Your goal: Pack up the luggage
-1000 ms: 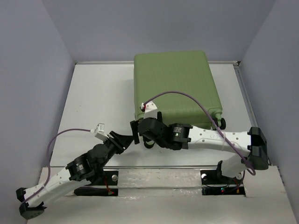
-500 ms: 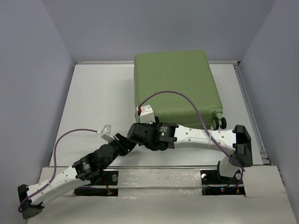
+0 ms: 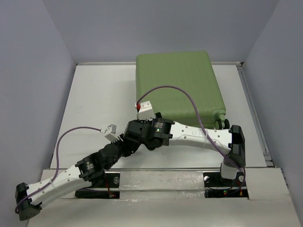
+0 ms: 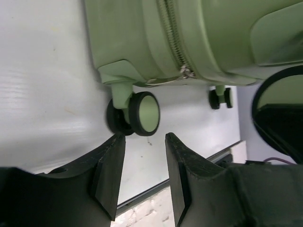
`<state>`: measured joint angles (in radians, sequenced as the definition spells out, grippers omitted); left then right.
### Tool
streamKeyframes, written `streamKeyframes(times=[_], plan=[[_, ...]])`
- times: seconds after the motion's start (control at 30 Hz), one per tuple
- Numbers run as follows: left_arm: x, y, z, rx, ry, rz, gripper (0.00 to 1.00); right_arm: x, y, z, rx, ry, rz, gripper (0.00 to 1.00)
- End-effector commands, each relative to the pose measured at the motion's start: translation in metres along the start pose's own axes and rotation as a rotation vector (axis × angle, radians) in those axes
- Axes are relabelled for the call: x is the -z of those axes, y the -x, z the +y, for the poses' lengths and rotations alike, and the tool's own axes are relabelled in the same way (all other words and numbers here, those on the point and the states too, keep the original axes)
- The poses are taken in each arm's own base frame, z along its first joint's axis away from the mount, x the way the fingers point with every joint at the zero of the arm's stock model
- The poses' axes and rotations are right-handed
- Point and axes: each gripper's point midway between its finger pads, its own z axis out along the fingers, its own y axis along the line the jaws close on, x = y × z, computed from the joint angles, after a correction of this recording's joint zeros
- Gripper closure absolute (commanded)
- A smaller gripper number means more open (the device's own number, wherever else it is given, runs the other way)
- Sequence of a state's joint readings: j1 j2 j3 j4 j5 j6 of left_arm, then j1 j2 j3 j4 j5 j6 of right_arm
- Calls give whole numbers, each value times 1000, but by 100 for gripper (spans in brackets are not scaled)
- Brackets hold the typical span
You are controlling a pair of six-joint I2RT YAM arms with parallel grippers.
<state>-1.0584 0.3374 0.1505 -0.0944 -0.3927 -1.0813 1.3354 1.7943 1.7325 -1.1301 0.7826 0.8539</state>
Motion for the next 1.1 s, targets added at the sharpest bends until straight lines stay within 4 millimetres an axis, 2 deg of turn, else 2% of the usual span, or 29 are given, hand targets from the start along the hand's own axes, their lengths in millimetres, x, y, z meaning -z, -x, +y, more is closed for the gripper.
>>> streamKeyframes(times=[0.0,0.13,0.23,0.37,0.6,0.63,0.67,0.7,0.83,0.9,0.93,1.0,1.03,1.07], plan=[[5,16,-12,34,-62,-70,51,10,25,-26,8,-100,-64,20],[6,15,-9,39,-64,-69,51,7,27,-19,35,-107,-52,19],[6,14,-8,35,-59,-64,50,8,26,-18,71,-122,-24,24],[6,14,-9,36,-64,-63,51,4,18,-19,98,-183,21,27],[7,14,-10,36,-78,-66,50,-1,10,-13,126,-178,54,29],[7,14,-10,34,-79,-65,50,-1,10,-13,127,-177,55,33],[7,14,-10,34,-80,-67,50,-1,10,-12,126,-176,55,33],[7,15,-11,35,-82,-68,50,-1,11,-13,122,-178,50,38],[7,14,-12,34,-87,-66,50,2,18,-14,102,-177,27,37],[8,14,-12,27,-88,-61,50,6,24,-18,52,-184,-4,74],[8,14,-12,26,-87,-61,50,5,23,-19,57,-189,-1,74],[8,14,-13,23,-89,-59,50,8,27,-20,14,-171,-22,91],[8,14,-13,18,-84,-56,50,3,22,-17,3,-158,-27,93],[9,15,-15,16,-88,-58,50,10,27,-18,-25,-119,-37,93]])
